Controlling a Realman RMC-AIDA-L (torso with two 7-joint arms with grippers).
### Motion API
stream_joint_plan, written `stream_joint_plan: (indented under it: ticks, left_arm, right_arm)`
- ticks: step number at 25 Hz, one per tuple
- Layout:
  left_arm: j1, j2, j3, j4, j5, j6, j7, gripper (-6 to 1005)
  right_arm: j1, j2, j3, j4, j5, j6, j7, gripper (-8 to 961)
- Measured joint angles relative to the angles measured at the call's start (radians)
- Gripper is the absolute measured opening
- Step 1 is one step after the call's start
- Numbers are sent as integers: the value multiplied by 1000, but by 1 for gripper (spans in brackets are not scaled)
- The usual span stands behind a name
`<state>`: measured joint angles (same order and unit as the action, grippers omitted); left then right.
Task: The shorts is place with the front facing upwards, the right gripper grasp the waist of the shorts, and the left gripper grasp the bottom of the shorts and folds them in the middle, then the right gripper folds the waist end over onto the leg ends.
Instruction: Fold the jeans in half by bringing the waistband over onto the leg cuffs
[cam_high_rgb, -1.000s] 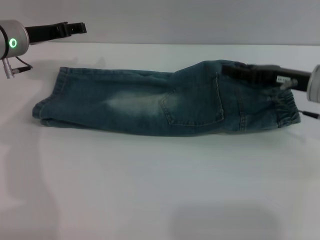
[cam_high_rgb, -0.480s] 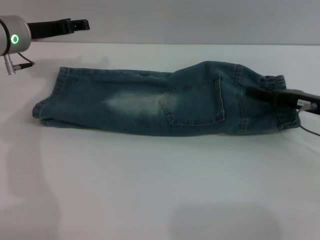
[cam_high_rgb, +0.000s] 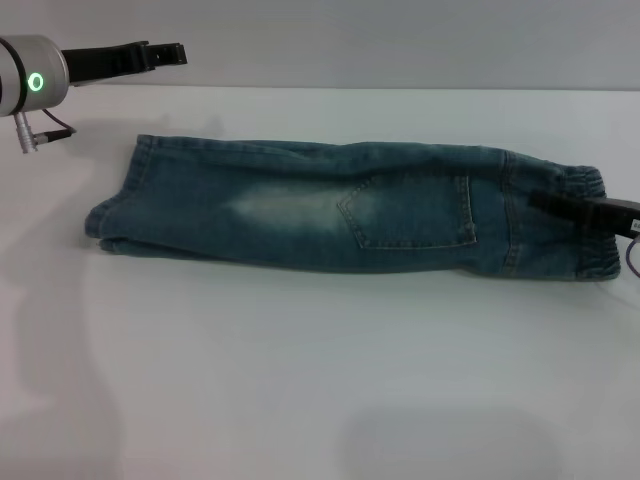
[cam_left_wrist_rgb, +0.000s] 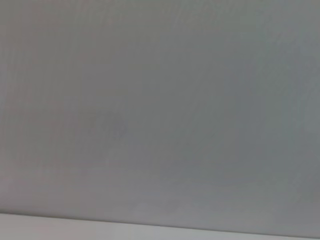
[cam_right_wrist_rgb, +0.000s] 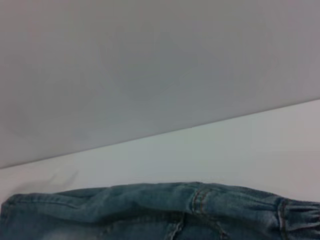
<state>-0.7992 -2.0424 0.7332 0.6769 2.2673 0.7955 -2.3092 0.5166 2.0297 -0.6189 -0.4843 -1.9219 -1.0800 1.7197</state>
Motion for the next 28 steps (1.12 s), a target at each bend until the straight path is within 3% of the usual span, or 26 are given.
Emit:
stream_joint_plan:
  ticks: [7, 11, 15, 22, 28]
  left_arm:
    - [0, -3, 0, 0, -1, 5, 0, 828]
    - [0, -3, 0, 0, -2, 14, 2, 828]
    - [2, -6, 0, 0, -26, 20, 37, 828]
    - [13, -10, 0, -2, -110, 29, 123, 828]
    - [33, -14, 0, -15, -259, 47, 264, 827]
  right_arm:
    - [-19, 2, 36, -64, 0, -133, 4, 486]
    - [-23, -15, 82, -99, 0, -252, 29, 486]
    - [-25, -67, 93, -139, -6, -360, 133, 486]
    - [1, -203, 87, -206, -122, -475, 414, 485]
    - [67, -227, 85, -291, -382, -499, 532, 486]
